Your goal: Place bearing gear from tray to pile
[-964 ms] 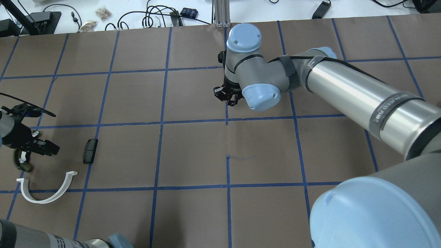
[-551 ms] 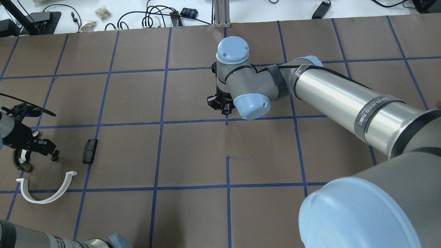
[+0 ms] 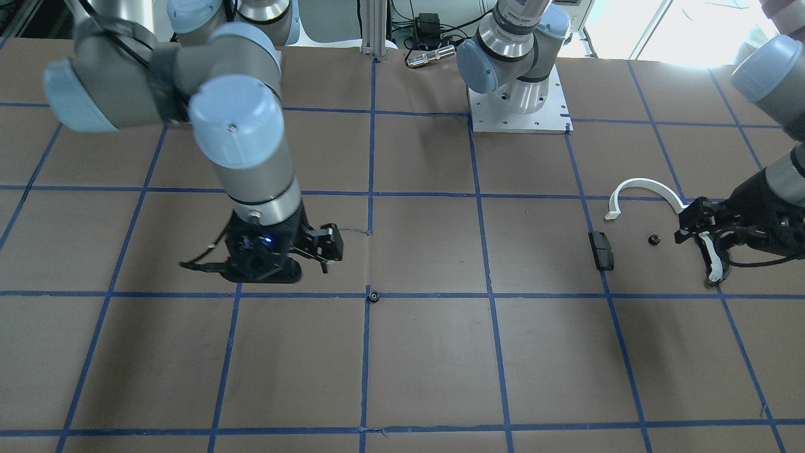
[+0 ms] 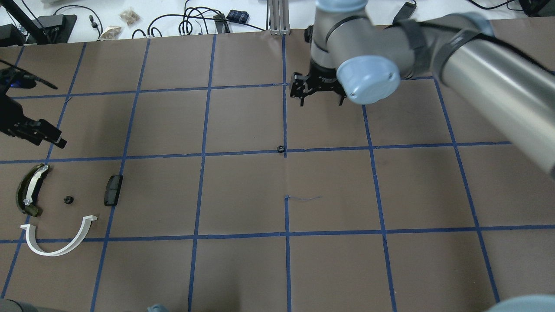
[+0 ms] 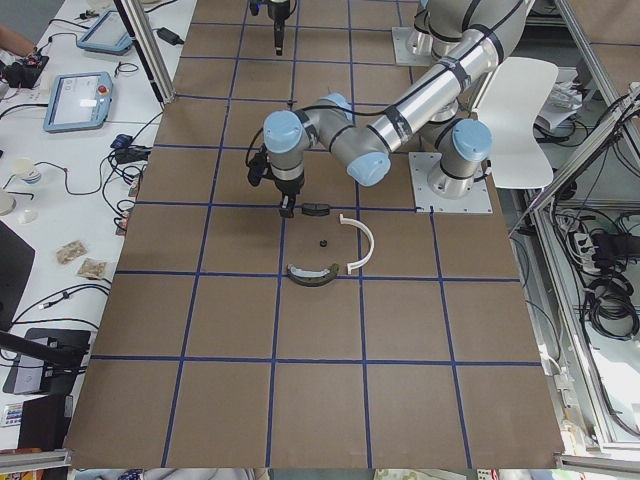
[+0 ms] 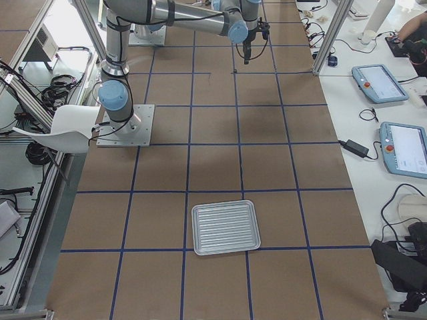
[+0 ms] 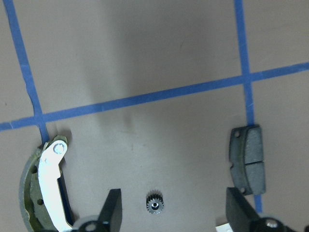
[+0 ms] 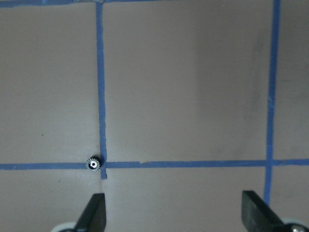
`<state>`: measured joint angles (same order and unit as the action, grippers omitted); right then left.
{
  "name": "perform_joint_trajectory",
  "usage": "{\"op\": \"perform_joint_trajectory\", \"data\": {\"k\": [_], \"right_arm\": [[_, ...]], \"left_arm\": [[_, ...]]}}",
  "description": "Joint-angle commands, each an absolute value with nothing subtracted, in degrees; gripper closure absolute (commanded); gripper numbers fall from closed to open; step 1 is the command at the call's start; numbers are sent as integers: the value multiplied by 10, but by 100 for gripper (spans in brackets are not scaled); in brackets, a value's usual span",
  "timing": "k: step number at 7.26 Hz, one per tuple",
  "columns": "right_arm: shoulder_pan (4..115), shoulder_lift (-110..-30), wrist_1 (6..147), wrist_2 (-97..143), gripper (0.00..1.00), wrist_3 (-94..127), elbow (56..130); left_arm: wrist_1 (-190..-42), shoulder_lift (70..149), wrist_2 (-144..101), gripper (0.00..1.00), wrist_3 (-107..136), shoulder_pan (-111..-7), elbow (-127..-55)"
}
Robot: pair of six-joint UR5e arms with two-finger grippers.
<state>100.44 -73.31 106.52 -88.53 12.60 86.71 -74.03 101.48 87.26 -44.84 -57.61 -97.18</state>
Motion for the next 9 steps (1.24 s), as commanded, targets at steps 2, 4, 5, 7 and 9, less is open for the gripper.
{"op": "perform_joint_trajectory", "data": {"k": [2, 4, 5, 7, 9], "right_arm": [[941, -862, 939, -894, 0, 70, 863], [937, -877, 938, -896, 0, 45, 881], [936, -888, 933, -904, 0, 43, 883], [939, -898, 920, -912, 0, 43, 876], [936, -896, 926, -911, 0, 45, 879]], "left_arm": [[-731, 1033, 870, 22, -207, -774, -940], [-658, 1068, 870, 22, -98, -909, -947], [-641, 1089, 869, 27, -18, -957, -965], [-531, 1139, 874, 24, 105, -1032, -975], [-489, 1183, 890, 24, 189, -1087, -978]]}}
